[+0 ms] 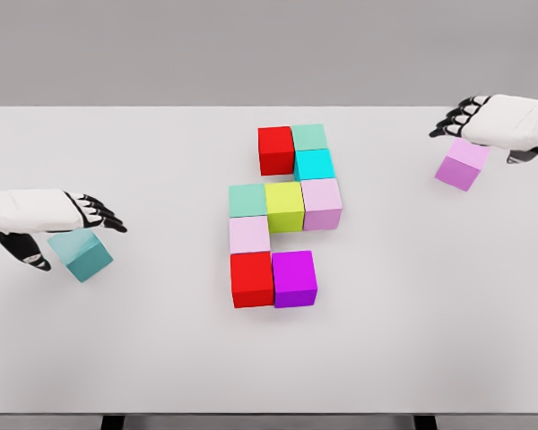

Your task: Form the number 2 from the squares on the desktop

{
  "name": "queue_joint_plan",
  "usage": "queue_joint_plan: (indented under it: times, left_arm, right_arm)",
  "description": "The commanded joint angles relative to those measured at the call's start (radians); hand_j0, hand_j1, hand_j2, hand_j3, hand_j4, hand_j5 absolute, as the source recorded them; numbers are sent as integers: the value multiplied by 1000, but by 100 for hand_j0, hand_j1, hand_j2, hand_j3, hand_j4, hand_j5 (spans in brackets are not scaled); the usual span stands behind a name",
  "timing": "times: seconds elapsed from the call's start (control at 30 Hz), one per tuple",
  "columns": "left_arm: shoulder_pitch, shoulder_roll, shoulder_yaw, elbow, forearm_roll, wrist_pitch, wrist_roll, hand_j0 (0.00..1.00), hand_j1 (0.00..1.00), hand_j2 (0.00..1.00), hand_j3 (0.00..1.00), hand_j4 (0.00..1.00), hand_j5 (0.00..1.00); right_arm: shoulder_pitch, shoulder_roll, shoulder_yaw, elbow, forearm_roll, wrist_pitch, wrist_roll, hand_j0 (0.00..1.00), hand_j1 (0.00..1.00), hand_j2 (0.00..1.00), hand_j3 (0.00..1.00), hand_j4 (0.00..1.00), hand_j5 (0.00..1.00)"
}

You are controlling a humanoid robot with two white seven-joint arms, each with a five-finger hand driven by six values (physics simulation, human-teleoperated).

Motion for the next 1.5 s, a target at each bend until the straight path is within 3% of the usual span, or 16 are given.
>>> queue_joint_plan:
  times: [0.0,0.17,0.53,0.73,0.83,0.97,1.1,1.2,1.47]
  left_arm:
    - [0,-13,1,21,3,2,0,100,100,100,100,100,100]
    - [20,-31,1,50,0,2,0,100,100,100,100,100,100]
    - [29,-44,1,77,-20,2,0,100,100,100,100,100,100]
    - [29,-45,1,92,-12,2,0,70,70,70,70,70,70]
    - [29,-47,1,92,-11,2,0,60,60,60,60,60,60]
    - [29,-45,1,92,-11,2,1,43,43,43,43,43,43]
    - [20,-45,4,100,-6,2,1,39,39,39,39,39,39]
    - [-27,-56,3,109,-6,2,27,35,35,35,35,35,35]
    - [-87,-246,3,107,-6,38,27,36,36,36,36,36,36]
  right_arm:
    - [-2,19,17,28,13,2,0,100,100,100,100,100,100]
    - [-8,36,17,46,46,2,0,100,100,100,100,100,100]
    - [-57,94,60,161,116,2,0,100,100,100,100,100,100]
    - [-72,112,78,178,116,2,0,100,100,100,100,100,100]
    - [-94,128,88,224,118,2,0,100,100,100,100,100,100]
    - [-98,137,88,232,135,2,0,100,100,100,100,100,100]
    - [-100,143,89,250,139,2,0,100,100,100,100,100,100]
    - [-101,148,89,253,162,2,0,100,100,100,100,100,100]
    - [-114,168,123,276,185,2,0,100,100,100,100,100,100]
